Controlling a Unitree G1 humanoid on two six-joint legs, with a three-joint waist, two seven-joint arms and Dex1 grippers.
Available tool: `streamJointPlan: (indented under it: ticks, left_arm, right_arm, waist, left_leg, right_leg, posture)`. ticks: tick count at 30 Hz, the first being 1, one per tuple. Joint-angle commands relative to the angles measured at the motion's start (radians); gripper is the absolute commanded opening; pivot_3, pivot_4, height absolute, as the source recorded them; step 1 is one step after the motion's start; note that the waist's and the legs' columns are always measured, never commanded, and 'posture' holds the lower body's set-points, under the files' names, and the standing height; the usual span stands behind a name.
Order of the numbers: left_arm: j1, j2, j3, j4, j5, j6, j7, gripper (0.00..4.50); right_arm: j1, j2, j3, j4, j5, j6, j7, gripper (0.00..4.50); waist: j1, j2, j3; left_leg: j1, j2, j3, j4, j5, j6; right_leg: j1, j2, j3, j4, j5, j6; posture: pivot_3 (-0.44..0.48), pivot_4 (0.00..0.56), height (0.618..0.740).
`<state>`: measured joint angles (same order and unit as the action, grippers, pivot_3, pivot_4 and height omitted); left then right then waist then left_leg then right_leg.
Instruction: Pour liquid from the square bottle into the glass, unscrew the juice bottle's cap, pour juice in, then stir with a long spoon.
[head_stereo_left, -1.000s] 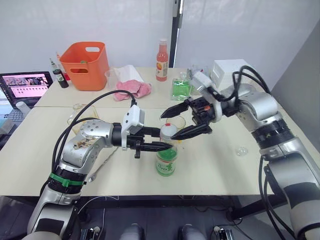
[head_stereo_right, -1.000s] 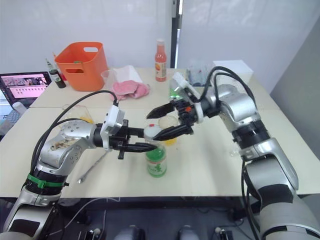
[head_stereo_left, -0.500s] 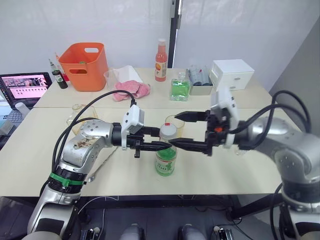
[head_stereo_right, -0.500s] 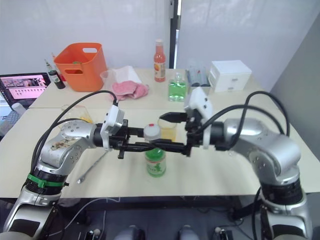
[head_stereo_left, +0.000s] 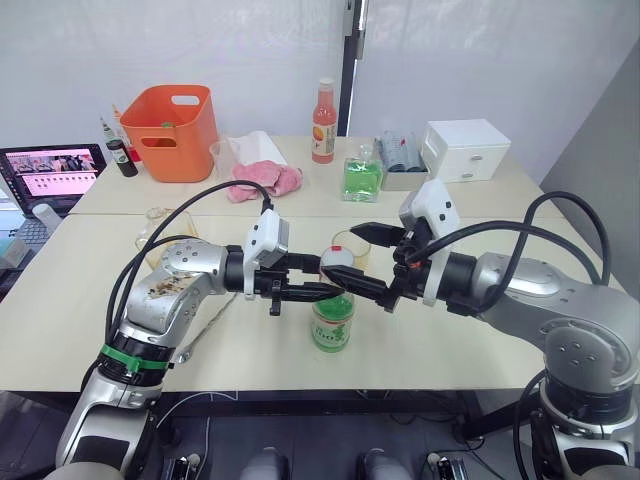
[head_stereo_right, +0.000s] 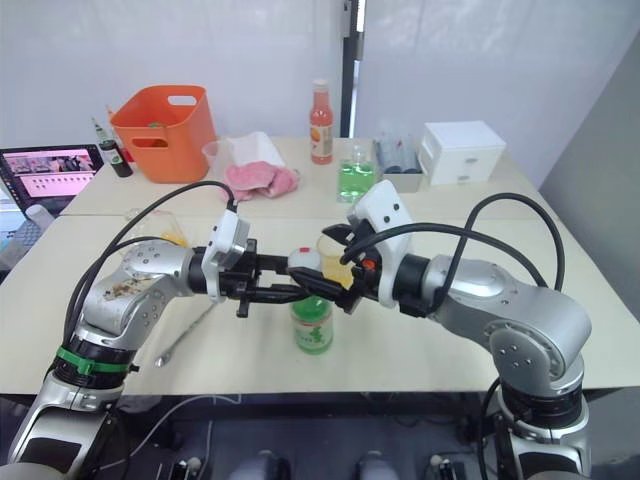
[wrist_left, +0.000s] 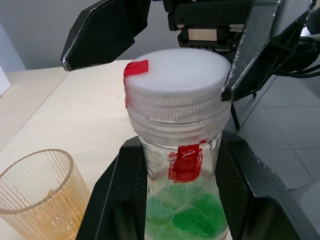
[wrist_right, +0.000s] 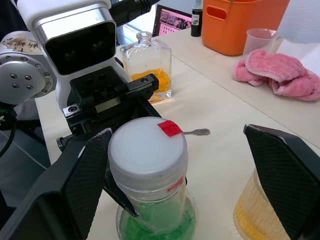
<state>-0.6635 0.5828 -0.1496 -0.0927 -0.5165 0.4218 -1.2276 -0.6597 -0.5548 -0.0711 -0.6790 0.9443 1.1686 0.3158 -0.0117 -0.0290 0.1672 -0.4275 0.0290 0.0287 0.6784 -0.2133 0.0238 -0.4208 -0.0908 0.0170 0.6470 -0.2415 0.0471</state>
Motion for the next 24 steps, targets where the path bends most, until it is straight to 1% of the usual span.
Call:
streamJointPlan:
  ticks: [1, 4, 7, 9, 12, 14, 15, 17, 18, 21, 24]
  left_arm:
    - [0.009, 0.009, -0.025, 0.015, 0.038, 0.010, -0.003, 1.47]
    - [0.012, 0.012, -0.024, 0.012, 0.036, 0.012, -0.002, 1.47]
    - [0.013, 0.014, -0.024, 0.011, 0.035, 0.013, -0.002, 1.47]
    - [0.014, 0.016, -0.023, 0.010, 0.035, 0.014, -0.001, 1.47]
    - [0.012, 0.015, -0.024, 0.014, 0.036, 0.014, 0.000, 1.47]
    - [0.012, 0.017, -0.025, 0.014, 0.035, 0.014, -0.002, 1.47]
    - [0.014, 0.020, -0.025, 0.013, 0.034, 0.015, -0.006, 1.47]
    - [0.014, 0.023, -0.027, 0.017, 0.033, 0.014, -0.015, 1.47]
    - [0.017, 0.027, -0.027, 0.014, 0.031, 0.015, -0.019, 1.47]
    - [0.026, 0.035, -0.026, 0.000, 0.024, 0.021, -0.025, 1.47]
    - [0.029, 0.039, -0.025, -0.009, 0.020, 0.027, -0.024, 1.47]
  right_arm:
    - [-0.021, -0.008, -0.016, -0.007, -0.001, -0.002, -0.028, 3.64]
    - [-0.023, -0.003, -0.007, 0.000, -0.001, -0.009, -0.039, 2.61]
    - [-0.026, -0.003, -0.002, 0.007, -0.003, -0.015, -0.041, 1.71]
    - [-0.033, -0.011, 0.003, 0.020, -0.004, -0.030, -0.012, 1.66]
    - [-0.049, -0.052, 0.030, 0.053, -0.017, -0.075, 0.099, 1.66]
    - [-0.060, -0.101, 0.063, 0.096, -0.037, -0.139, 0.243, 1.66]
    - [-0.076, -0.138, 0.093, 0.151, -0.051, -0.191, 0.382, 1.66]
    - [-0.110, -0.186, 0.147, 0.255, -0.090, -0.286, 0.600, 1.66]
    - [-0.158, -0.202, 0.200, 0.357, -0.128, -0.343, 0.746, 1.66]
    - [-0.309, -0.196, 0.345, 0.635, -0.253, -0.486, 1.077, 1.66]
    - [-0.423, -0.145, 0.404, 0.826, -0.303, -0.560, 1.247, 1.66]
  waist:
    - [0.000, 0.000, 0.000]
    - [0.000, 0.000, 0.000]
    - [0.000, 0.000, 0.000]
    - [0.000, 0.000, 0.000]
    - [0.000, 0.000, 0.000]
    - [0.000, 0.000, 0.000]
    - [0.000, 0.000, 0.000]
    - [0.000, 0.000, 0.000]
    - [-0.001, 0.000, 0.000]
    - [-0.006, 0.000, 0.000]
    - [-0.003, 0.000, 0.000]
  left_leg:
    - [0.000, 0.000, 0.000, 0.000, 0.000, 0.000]
    - [0.000, 0.000, 0.000, 0.000, 0.000, 0.000]
    - [0.000, 0.000, 0.000, 0.000, 0.000, 0.000]
    - [0.000, 0.000, 0.000, 0.000, 0.000, 0.000]
    - [0.000, 0.000, 0.000, 0.000, 0.000, 0.000]
    - [0.000, 0.000, 0.000, 0.000, 0.000, 0.000]
    - [0.001, 0.000, 0.001, 0.000, 0.000, 0.000]
    - [0.001, -0.001, 0.002, 0.000, 0.000, 0.000]
    - [0.001, -0.001, 0.003, 0.000, 0.000, 0.000]
    - [0.001, 0.000, 0.006, 0.000, 0.000, 0.000]
    - [0.001, 0.001, 0.007, -0.002, 0.000, 0.001]
  right_leg:
    - [0.000, 0.000, 0.000, 0.000, 0.000, 0.000]
    - [0.000, 0.000, 0.000, 0.000, 0.000, 0.000]
    - [0.000, 0.000, 0.000, 0.000, 0.000, 0.000]
    - [0.000, 0.000, 0.000, 0.000, 0.000, 0.000]
    - [0.000, 0.000, 0.000, 0.000, 0.000, 0.000]
    - [0.001, 0.001, 0.000, 0.000, 0.000, 0.000]
    - [0.001, 0.001, 0.000, -0.001, 0.000, 0.000]
    - [0.001, 0.001, 0.000, -0.001, 0.000, 0.000]
    - [0.001, 0.001, 0.000, -0.001, 0.000, 0.000]
    - [0.001, 0.002, 0.000, -0.002, 0.000, 0.000]
    - [0.000, 0.004, 0.000, -0.002, -0.001, -0.002]
  posture:
    - [0.000, 0.150, 0.715]
    - [0.000, 0.150, 0.715]
    - [0.000, 0.150, 0.715]
    - [0.000, 0.150, 0.715]
    - [0.000, 0.150, 0.715]
    - [0.000, 0.150, 0.715]
    - [0.000, 0.150, 0.715]
    - [0.000, 0.150, 0.715]
    - [0.000, 0.150, 0.715]
    - [0.000, 0.150, 0.715]
    - [0.000, 0.150, 0.715]
